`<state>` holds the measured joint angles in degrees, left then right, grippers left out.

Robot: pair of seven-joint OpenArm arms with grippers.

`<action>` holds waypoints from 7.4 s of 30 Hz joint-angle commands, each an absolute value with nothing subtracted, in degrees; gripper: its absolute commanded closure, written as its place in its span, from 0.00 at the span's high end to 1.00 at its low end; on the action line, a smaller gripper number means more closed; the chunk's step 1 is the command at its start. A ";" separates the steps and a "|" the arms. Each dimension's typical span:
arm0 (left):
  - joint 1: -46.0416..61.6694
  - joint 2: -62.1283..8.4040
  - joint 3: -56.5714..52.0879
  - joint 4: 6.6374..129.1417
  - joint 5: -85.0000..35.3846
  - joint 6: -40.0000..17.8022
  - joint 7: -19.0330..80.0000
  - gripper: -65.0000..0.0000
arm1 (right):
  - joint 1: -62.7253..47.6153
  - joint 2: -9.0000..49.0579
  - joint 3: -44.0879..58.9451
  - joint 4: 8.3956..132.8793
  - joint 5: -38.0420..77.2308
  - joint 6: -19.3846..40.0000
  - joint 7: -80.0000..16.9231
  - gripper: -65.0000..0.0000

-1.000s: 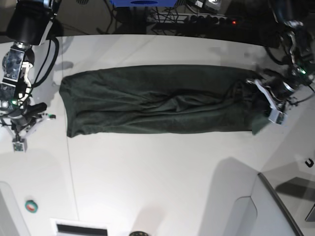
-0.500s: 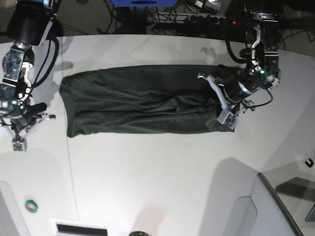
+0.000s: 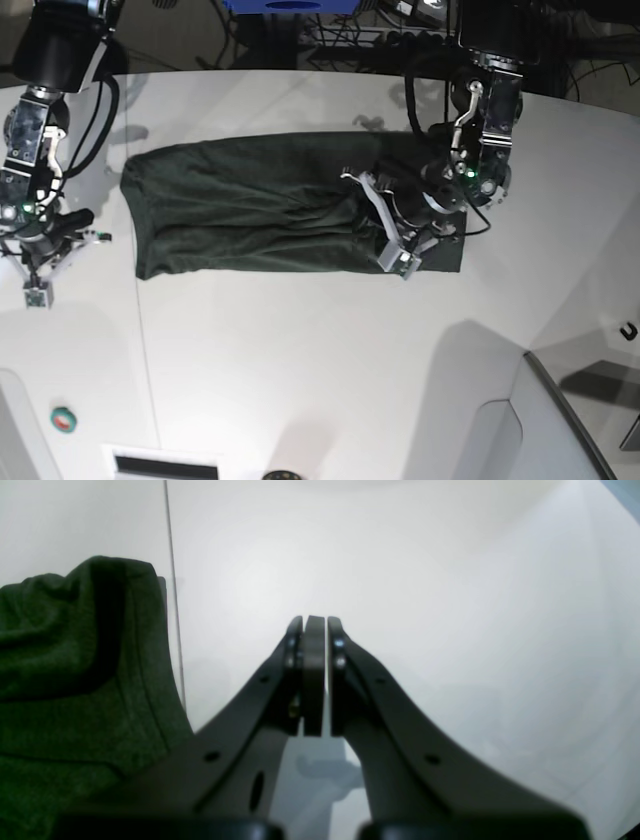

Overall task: Layout the t-shirt on the table in an organized manner, then fold the t-shirt properly
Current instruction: 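Grasp the shirt end with the left gripper and fold it toward the middle, then grasp the other strip end with the right gripper and fold it inward, then move both grippers to the two short ends of the folded strip, then grasp both strip ends and push them toward each other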

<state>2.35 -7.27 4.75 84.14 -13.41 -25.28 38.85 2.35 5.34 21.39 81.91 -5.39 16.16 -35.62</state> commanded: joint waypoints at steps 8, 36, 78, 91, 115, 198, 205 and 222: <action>1.27 -6.99 5.49 84.18 -14.29 -25.27 37.85 0.00 | 3.74 6.02 21.76 82.95 -5.32 16.57 -34.42 0.02; -1.54 -5.32 21.49 86.90 -14.46 -25.27 37.85 0.50 | 4.62 5.67 21.23 82.77 -5.32 16.57 -34.51 0.02; 16.04 -18.07 -25.71 85.76 -14.29 -25.63 40.04 0.00 | 5.23 -5.58 -32.40 79.87 -5.41 16.40 -34.42 0.57; 15.69 -18.07 -25.71 82.86 -14.29 -25.63 39.96 0.00 | 8.40 -5.58 -32.31 73.10 -5.41 16.40 -34.15 0.09; 17.01 -23.69 -27.82 80.66 -14.29 -25.63 39.43 0.00 | -2.33 -5.76 -20.35 92.26 -5.32 16.40 -40.40 0.13; -1.63 -17.89 -10.95 62.73 -1.89 -25.36 30.20 0.00 | 16.66 19.21 27.21 41.19 39.78 40.00 -55.69 0.73; -3.38 -14.81 -10.33 62.55 -2.33 -25.36 30.20 0.00 | 17.27 17.80 26.15 38.90 37.58 40.00 -55.60 0.73; -17.19 -6.37 -10.24 43.56 -2.15 -25.36 22.90 0.00 | 14.20 10.68 18.07 39.25 37.67 40.00 -57.10 0.72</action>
<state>-17.19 -6.74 -10.50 43.72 -3.49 -25.45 20.10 14.74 10.24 18.46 39.64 42.57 41.23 -53.52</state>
